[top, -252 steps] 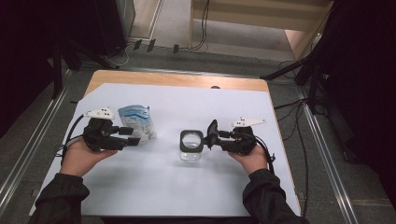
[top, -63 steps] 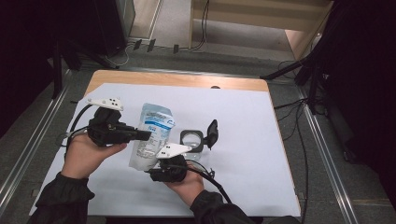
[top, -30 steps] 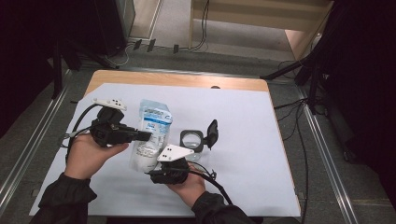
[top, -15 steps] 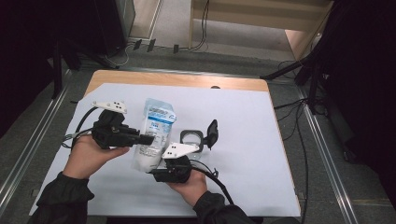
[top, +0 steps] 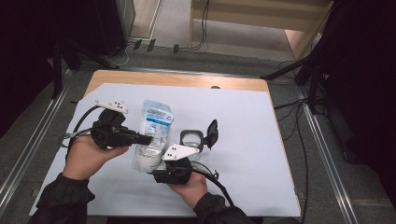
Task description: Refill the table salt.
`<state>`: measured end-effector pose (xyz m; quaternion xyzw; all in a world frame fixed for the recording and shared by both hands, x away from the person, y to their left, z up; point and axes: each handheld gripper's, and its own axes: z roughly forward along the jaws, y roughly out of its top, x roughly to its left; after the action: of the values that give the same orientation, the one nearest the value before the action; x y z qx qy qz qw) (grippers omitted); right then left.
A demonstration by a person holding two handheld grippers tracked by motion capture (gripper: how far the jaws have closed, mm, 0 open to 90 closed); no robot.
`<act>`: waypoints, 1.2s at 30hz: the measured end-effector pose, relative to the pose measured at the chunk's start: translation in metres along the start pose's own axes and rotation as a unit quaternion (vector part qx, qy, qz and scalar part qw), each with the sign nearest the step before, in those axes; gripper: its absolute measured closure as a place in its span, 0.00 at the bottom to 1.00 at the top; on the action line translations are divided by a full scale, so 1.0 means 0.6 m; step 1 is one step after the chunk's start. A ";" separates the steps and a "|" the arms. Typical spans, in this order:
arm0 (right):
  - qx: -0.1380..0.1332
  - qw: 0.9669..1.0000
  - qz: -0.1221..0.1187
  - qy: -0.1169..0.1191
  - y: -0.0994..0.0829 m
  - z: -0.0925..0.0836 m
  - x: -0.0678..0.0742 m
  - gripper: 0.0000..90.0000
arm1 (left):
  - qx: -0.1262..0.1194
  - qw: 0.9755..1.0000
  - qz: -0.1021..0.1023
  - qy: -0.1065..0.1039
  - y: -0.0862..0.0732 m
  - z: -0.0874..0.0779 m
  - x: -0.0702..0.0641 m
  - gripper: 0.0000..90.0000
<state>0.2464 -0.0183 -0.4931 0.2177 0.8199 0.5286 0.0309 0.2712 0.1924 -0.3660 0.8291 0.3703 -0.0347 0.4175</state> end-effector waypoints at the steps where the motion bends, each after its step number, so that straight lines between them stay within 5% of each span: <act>1: 0.001 1.000 -0.006 -0.008 0.000 -0.002 0.002 0.55 | 0.004 1.000 -0.002 0.001 0.000 0.002 0.001 1.00; 10: 0.014 0.998 -0.028 -0.051 -0.008 -0.002 0.015 0.51 | 0.013 1.000 -0.012 -0.010 0.006 0.028 0.000 1.00; 18: 0.009 0.999 0.011 -0.030 -0.013 -0.009 0.005 0.56 | -0.008 0.999 -0.002 -0.042 0.011 0.047 0.004 0.97; 22: 0.012 0.999 0.023 -0.031 -0.017 -0.011 0.002 0.56 | -0.007 1.000 0.003 -0.031 0.014 0.058 0.002 0.99; 29: 0.020 0.999 0.014 -0.033 -0.021 -0.008 0.007 0.49 | 0.003 0.999 0.002 -0.036 0.017 0.075 -0.001 1.00; 36: 0.023 0.999 0.028 -0.032 -0.025 -0.009 0.004 0.53 | 0.009 0.999 -0.004 -0.044 0.018 0.085 0.005 1.00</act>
<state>0.2377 -0.0273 -0.5033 0.2577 0.8241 0.5031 0.0370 0.2932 0.1534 -0.3930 0.8288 0.3547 -0.0761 0.4259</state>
